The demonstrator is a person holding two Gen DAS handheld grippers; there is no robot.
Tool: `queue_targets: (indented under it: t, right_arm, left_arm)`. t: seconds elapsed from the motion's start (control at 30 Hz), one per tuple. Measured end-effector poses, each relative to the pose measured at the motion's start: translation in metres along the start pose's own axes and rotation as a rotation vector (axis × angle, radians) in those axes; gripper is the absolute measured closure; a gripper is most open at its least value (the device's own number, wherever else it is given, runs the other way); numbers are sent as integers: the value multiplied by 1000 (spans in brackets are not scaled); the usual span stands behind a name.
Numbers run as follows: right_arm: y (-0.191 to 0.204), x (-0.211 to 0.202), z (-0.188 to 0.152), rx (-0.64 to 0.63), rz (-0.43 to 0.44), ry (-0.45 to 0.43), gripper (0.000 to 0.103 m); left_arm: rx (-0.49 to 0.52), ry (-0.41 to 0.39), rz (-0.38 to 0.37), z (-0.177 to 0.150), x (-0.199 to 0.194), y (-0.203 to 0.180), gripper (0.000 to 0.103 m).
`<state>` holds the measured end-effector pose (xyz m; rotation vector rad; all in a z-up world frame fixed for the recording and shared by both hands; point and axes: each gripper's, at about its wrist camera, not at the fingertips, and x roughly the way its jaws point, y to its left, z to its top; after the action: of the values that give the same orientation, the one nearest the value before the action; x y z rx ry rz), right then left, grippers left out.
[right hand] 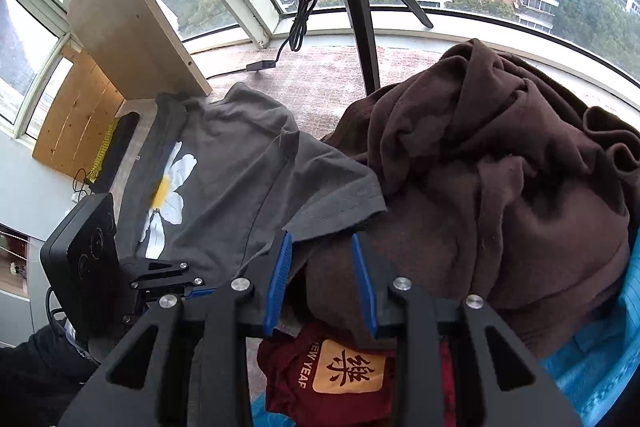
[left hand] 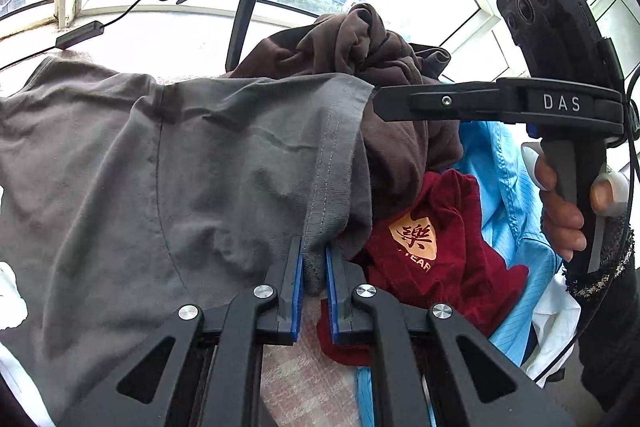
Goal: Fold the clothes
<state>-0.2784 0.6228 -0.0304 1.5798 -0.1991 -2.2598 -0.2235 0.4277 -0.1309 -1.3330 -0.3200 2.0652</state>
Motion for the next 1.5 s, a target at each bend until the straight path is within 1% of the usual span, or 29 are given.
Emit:
queue_targets:
  t: [0.13,0.2,0.3,0.4,0.47,0.53,0.6,0.63,0.7,0.73,0.83,0.87,0.93,0.97,1.07,1.13,1.17,1.3,1.33,1.43,1.5]
  right_arm:
    - [12,-14,-12,9,-30,-31,72]
    - [20,-26,-19,10,-52,-53,72]
    - [33,-44,-27,3,-81,-78,72]
    - [42,-67,-30,7,-83,-79,72]
    - [50,-86,-25,-10,-110,-63,72]
    - [59,-109,-15,-56,-176,-59,72]
    - [70,-135,1,-121,-267,-72,72]
    - [75,-148,10,-149,-319,-85,72]
    - [83,-170,26,-191,-423,-125,72]
    - [85,-179,33,-204,-459,-147,72]
    - [86,-193,49,-211,-460,-198,70]
    - [85,-197,53,-210,-442,-216,69]
    - [82,-199,55,-195,-348,-251,68]
    - [81,-198,55,-181,-275,-265,68]
    - [72,-192,49,-98,31,-281,66]
    - [66,-183,45,-45,190,-278,65]
    - [65,-177,43,-28,242,-276,65]
    - [65,-156,38,0,346,-253,65]
    - [65,-152,38,2,353,-246,65]
    - [61,-140,37,-22,269,-242,65]
    - [57,-126,35,-58,181,-227,65]
  left_arm:
    - [-7,10,18,-4,-9,-2,91]
    - [-11,11,35,-6,-13,-5,83]
    - [7,2,48,-5,-25,-13,77]
    - [31,-9,57,-3,-39,-20,77]
    - [48,-20,61,-2,-49,-26,77]
    - [72,-47,65,0,-63,-33,77]
    - [78,-72,70,4,-75,-38,75]
    - [72,-84,68,5,-81,-39,75]
    - [69,-105,66,7,-92,-40,71]
    - [73,-113,68,9,-96,-41,71]
    - [69,-126,58,14,-102,-43,71]
    - [67,-132,51,16,-104,-44,71]
    - [59,-155,48,20,-107,-45,71]
    - [47,-165,38,22,-109,-45,71]
    - [24,-176,14,26,-108,-45,71]
    - [21,-177,-1,27,-105,-45,71]
    - [19,-176,-4,28,-102,-45,71]
    - [21,-165,-6,29,-90,-45,71]
    - [22,-166,1,28,-88,-44,71]
    - [8,-169,23,24,-81,-38,71]
    - [17,-151,54,14,-73,-33,71]
